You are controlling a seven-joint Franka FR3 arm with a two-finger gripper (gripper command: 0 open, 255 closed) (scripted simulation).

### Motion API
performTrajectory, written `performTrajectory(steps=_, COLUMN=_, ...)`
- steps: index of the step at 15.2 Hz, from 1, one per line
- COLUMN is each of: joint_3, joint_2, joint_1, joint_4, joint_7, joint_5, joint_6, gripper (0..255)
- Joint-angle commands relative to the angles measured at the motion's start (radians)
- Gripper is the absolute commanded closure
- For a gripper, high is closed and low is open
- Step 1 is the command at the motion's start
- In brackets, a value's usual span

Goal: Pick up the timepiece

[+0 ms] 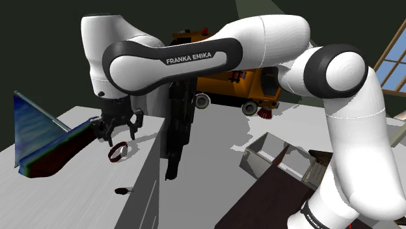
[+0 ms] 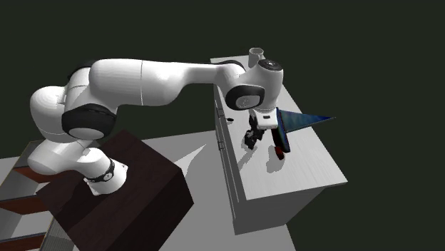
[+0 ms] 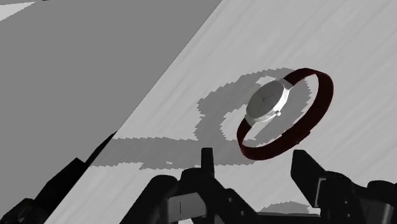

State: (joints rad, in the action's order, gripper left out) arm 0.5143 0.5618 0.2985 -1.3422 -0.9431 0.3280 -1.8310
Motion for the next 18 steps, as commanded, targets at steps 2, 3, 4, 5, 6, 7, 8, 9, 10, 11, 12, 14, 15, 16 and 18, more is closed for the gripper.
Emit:
performTrajectory(steps=2, joint_3=0.000, joint_2=-0.001, joint_1=0.000, joint_4=-0.004, joint_7=-0.001, joint_5=0.000, joint_6=-0.003, gripper=255)
performTrajectory(steps=3, joint_3=0.000, joint_2=0.000, joint_1=0.000, joint_4=-0.003, joint_7=-0.001, joint_5=0.000, joint_6=-0.003, gripper=255)
performTrajectory(steps=4, joint_3=0.000, joint_2=-0.002, joint_1=-0.002, joint_4=-0.006, joint_7=0.000, joint_5=-0.001, joint_6=-0.004, gripper=255)
performTrajectory(steps=5, joint_3=0.000, joint_2=-0.002, joint_1=-0.001, joint_4=-0.005, joint_7=-0.001, joint_5=0.000, joint_6=-0.003, gripper=255)
performTrajectory(steps=6, joint_3=0.000, joint_2=-0.002, joint_1=-0.001, joint_4=-0.004, joint_7=0.000, joint_5=0.000, joint_6=-0.003, gripper=255)
performTrajectory(steps=7, joint_3=0.000, joint_2=-0.001, joint_1=-0.001, joint_4=-0.004, joint_7=0.000, joint_5=0.000, joint_6=-0.003, gripper=255)
performTrajectory(steps=8, joint_3=0.000, joint_2=-0.001, joint_1=-0.001, joint_4=-0.003, joint_7=0.000, joint_5=0.000, joint_6=-0.002, gripper=255)
performTrajectory(steps=9, joint_3=0.000, joint_2=-0.001, joint_1=-0.001, joint_4=-0.003, joint_7=0.000, joint_5=0.000, joint_6=-0.002, gripper=255)
performTrajectory(steps=10, joint_3=0.000, joint_2=-0.001, joint_1=-0.001, joint_4=-0.003, joint_7=0.000, joint_5=0.000, joint_6=-0.002, gripper=0)
performTrajectory(steps=11, joint_3=0.020, joint_2=-0.010, joint_1=-0.004, joint_4=-0.016, joint_7=0.056, joint_5=-0.003, joint_6=-0.015, gripper=0)
performTrajectory(steps=12, joint_3=0.041, joint_2=-0.022, joint_1=-0.009, joint_4=-0.033, joint_7=0.112, joint_5=-0.007, joint_6=-0.027, gripper=0)
performTrajectory(steps=14, joint_3=0.085, joint_2=-0.050, joint_1=-0.025, joint_4=-0.075, joint_7=0.227, joint_5=-0.021, joint_6=-0.055, gripper=0)
performTrajectory(steps=15, joint_3=0.108, joint_2=-0.067, joint_1=-0.036, joint_4=-0.100, joint_7=0.287, joint_5=-0.032, joint_6=-0.069, gripper=0)
performTrajectory(steps=16, joint_3=0.132, joint_2=-0.086, joint_1=-0.049, joint_4=-0.127, joint_7=0.348, joint_5=-0.044, joint_6=-0.084, gripper=0)
performTrajectory(steps=18, joint_3=0.183, joint_2=-0.130, joint_1=-0.082, joint_4=-0.186, joint_7=0.474, joint_5=-0.076, joint_6=-0.113, gripper=0)
